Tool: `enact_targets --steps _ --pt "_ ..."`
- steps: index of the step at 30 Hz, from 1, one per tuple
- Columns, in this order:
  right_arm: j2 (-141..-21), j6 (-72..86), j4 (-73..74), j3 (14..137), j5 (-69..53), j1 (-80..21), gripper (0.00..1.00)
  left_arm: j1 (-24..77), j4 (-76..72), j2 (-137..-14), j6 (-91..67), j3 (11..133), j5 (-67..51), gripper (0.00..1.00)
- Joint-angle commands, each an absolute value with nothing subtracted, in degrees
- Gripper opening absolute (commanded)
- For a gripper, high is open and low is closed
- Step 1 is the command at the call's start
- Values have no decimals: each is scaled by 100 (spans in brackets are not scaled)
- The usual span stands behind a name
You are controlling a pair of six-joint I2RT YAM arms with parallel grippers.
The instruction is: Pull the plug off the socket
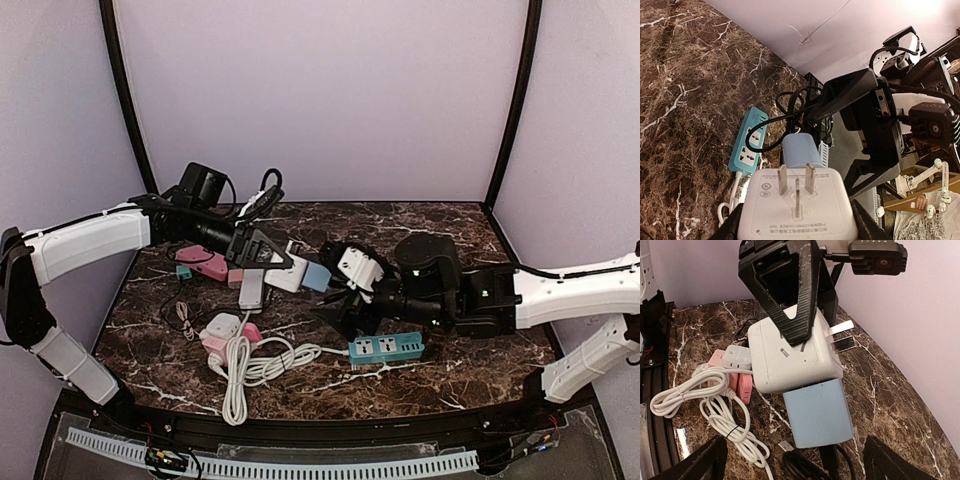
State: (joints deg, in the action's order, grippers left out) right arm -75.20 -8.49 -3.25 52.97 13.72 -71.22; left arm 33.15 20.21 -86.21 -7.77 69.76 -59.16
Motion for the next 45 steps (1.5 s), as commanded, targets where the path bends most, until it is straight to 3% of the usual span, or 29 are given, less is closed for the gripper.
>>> enact_targets --steps 1,8,19,26,30,34,40,45 --pt "-7891 -1208 -468 5552 1840 -7256 92 3462 2015 -8581 -655 7189 -6148 18" --pt "-8171 -1438 -574 5669 2363 -7391 84 3506 2013 -8604 -710 7189 -6128 17" --pt "-8269 -1662 -659 5713 2848 -7540 56 3507 2063 -8648 -714 7207 -6113 16" --pt "-8393 -1837 -605 5799 3044 -7606 49 3507 2087 -8685 -713 7216 -6111 14" --pt "-8419 -1897 -550 5850 3122 -7625 36 3511 2127 -8735 -713 7228 -6073 14" --pt "-8412 -1968 -512 5866 3159 -7629 15 3520 2223 -8792 -669 7261 -6012 14" --pt "-8360 -2112 -492 5841 3171 -7631 1 3575 2357 -8848 -582 7296 -5995 14" --pt "-8283 -2399 -500 5806 3181 -7631 0 3638 2508 -8906 -479 7354 -5975 14"
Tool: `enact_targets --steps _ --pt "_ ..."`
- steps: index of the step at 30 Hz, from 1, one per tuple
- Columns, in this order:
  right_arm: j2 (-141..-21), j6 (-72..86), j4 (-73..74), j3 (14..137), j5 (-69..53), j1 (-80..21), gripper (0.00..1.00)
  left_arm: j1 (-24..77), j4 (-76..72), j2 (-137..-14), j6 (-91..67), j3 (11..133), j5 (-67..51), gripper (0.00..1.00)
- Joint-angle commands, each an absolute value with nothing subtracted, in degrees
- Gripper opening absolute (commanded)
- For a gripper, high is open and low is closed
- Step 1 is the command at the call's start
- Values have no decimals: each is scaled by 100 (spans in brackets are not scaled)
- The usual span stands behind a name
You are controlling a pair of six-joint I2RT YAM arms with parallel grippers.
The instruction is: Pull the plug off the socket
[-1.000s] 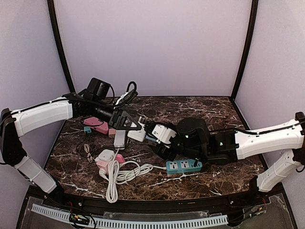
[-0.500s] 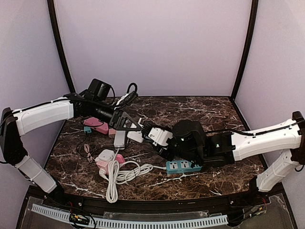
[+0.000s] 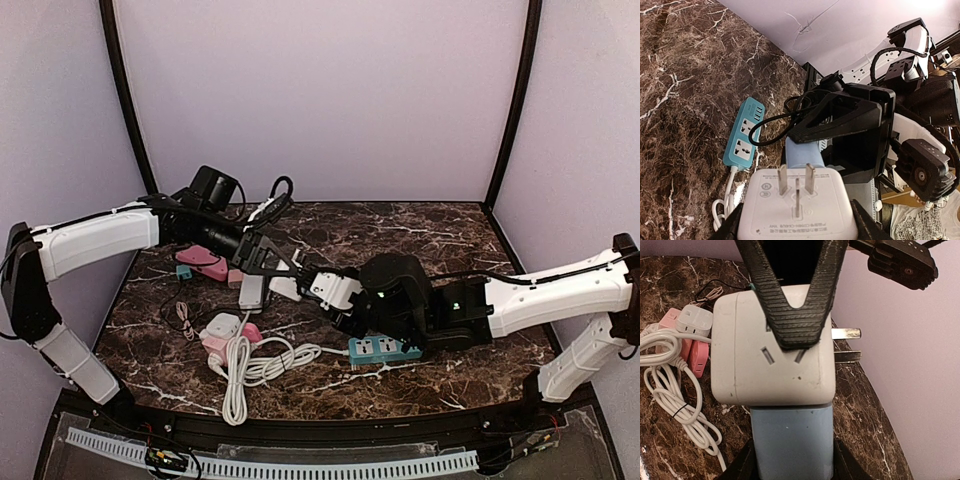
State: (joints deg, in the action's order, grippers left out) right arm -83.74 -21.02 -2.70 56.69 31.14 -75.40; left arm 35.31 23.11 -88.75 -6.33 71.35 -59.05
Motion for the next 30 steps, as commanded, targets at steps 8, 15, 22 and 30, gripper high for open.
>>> enact_targets --steps 8,15,22,30 --pt "-8222 -2891 -319 5881 3201 -7632 0 3682 2786 -8997 -297 7449 -5635 13" --pt "-8230 -2720 -334 5896 3318 -7629 0 3683 2856 -8998 -251 7492 -5413 10" --pt "-8336 -2075 -452 5879 3520 -7632 0 3682 2801 -8894 -263 7490 -5116 6" --pt "-8380 -1326 -454 5886 3466 -7632 0 3645 2736 -8822 -300 7476 -4938 5"
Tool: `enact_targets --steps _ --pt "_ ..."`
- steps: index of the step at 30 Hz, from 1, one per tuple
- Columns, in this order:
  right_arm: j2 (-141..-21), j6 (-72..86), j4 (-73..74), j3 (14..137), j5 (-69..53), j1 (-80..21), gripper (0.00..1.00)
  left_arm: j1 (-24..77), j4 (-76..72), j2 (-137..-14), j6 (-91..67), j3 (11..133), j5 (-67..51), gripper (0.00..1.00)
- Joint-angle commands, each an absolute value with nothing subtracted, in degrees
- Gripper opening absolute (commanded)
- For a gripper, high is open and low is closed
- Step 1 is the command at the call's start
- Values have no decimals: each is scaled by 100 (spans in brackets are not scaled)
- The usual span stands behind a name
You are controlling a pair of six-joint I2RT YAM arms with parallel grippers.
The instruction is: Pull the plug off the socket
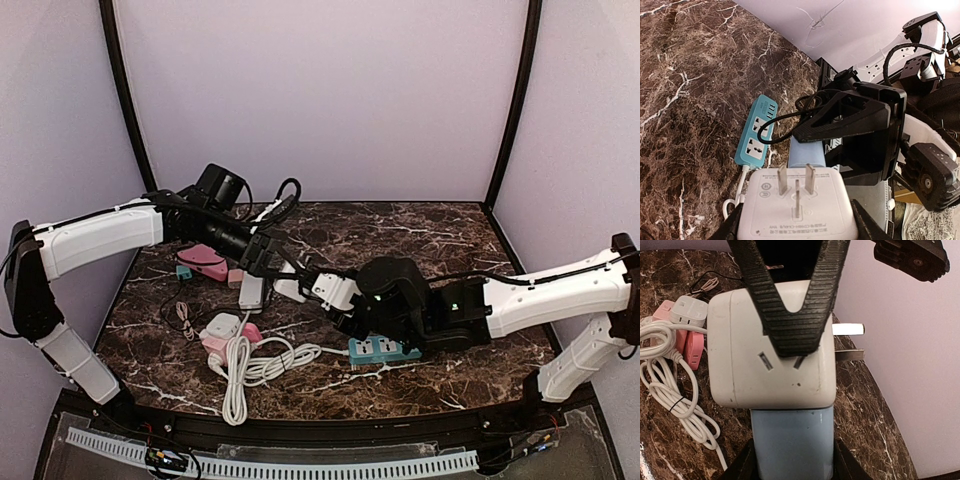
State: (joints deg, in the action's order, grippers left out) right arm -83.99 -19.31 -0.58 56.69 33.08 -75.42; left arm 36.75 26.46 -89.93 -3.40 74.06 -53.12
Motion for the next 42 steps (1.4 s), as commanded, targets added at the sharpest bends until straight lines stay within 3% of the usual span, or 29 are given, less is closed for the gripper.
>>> enact_targets --steps 1,12,42 --pt "-8384 -1249 -442 5895 3451 -7634 0 3633 2726 -8802 -308 7465 -4928 5" --pt "-8354 -976 -369 5869 3387 -7636 0 3503 2648 -8748 -410 7449 -4990 4" --pt "-8197 -2117 132 5859 2562 -7650 0 3429 2843 -8885 -340 7523 -5008 4"
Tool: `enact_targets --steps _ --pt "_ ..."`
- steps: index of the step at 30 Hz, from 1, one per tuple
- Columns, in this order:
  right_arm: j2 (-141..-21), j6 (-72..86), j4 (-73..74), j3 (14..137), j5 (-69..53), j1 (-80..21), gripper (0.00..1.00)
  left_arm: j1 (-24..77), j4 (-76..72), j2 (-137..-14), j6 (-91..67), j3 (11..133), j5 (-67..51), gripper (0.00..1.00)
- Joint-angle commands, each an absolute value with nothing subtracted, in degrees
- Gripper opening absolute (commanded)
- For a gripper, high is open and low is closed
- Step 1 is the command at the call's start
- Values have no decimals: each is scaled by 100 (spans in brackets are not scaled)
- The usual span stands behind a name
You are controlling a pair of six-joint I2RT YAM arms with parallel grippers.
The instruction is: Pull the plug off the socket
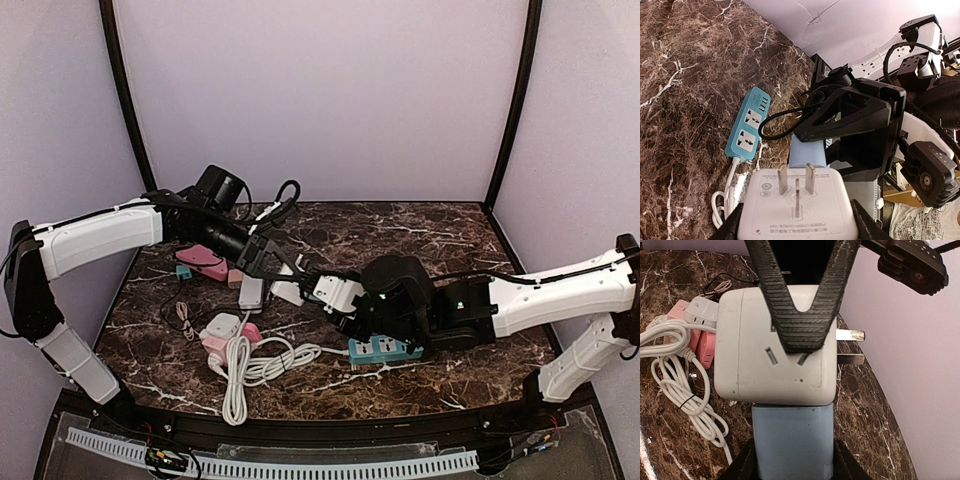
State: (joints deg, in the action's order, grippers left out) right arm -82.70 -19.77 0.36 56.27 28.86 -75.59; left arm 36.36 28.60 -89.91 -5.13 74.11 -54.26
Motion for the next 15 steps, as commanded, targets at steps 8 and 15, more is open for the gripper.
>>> enact_targets --steps 8,15 --pt "-8362 -1740 158 5931 2889 -7664 0 3341 2777 -8854 -421 7507 -4899 3" --pt "-8435 -1044 208 5977 3168 -7663 0 3226 2689 -8836 -525 7476 -4876 1"
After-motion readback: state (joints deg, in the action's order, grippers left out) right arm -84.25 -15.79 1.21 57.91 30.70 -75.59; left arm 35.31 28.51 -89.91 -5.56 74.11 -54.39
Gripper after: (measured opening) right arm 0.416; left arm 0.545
